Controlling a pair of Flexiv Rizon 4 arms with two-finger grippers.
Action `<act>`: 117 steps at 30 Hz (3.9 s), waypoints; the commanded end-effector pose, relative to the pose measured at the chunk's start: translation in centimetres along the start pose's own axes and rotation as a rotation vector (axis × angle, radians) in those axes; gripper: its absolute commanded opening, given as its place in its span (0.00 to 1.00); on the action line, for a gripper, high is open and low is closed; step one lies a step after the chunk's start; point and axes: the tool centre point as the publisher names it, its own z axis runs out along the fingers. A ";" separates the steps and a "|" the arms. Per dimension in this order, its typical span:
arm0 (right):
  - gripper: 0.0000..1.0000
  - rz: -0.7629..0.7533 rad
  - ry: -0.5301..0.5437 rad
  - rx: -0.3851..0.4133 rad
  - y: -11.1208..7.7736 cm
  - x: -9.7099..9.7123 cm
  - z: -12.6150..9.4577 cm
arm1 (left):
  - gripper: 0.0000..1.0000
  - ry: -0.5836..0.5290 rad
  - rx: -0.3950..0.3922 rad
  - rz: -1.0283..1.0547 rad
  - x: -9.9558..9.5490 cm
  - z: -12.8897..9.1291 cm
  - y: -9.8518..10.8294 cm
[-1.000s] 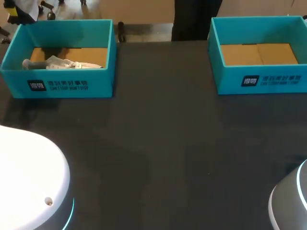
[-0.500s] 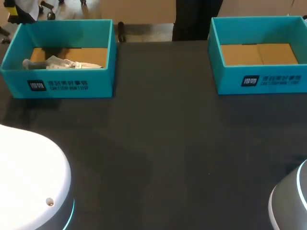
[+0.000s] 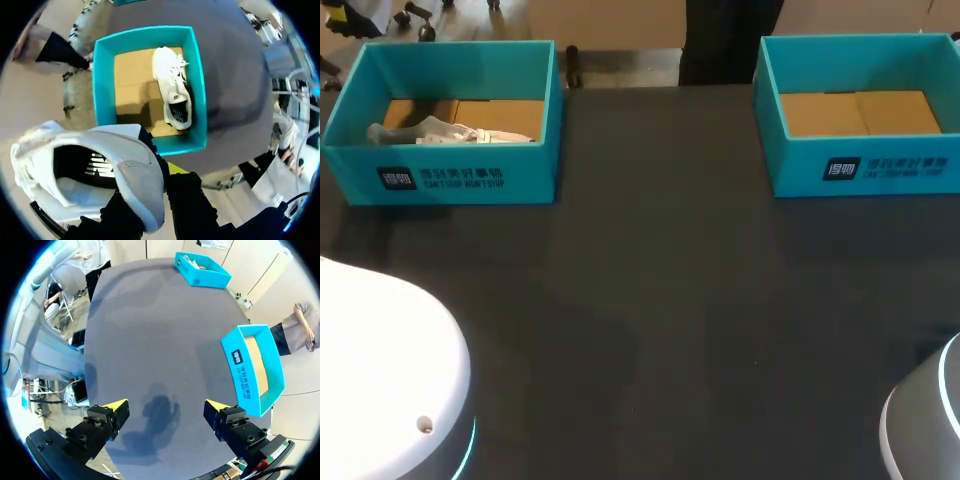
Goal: Take the shoe out of the shoebox, open the shoe tongue, remove and reinsert the insole, then place the shoe into the shoebox
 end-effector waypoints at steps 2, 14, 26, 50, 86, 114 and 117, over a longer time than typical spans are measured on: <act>1.00 0.001 0.003 0.002 0.0 -0.2 0.1 | 0.00 0.018 0.024 0.208 -0.2 0.4 1.0; 1.00 0.001 0.003 0.002 0.0 -0.2 0.1 | 0.00 0.084 -0.137 0.957 -0.5 0.3 1.8; 1.00 0.001 0.003 0.002 0.0 -0.2 0.1 | 0.00 0.034 -0.159 1.317 -1.0 0.8 2.5; 1.00 0.001 0.003 0.002 0.0 -0.2 0.1 | 0.00 0.034 -0.159 1.317 -1.0 0.8 2.5; 1.00 0.001 0.003 0.002 0.0 -0.2 0.1 | 0.00 0.040 -0.180 1.484 -3.9 9.5 0.2; 1.00 0.001 0.003 0.002 0.0 -0.2 0.1 | 0.00 0.043 -0.166 1.469 -7.9 15.0 -1.2; 1.00 0.001 0.003 0.002 0.0 -0.2 0.1 | 0.00 0.045 -0.167 1.472 -8.4 15.5 -1.5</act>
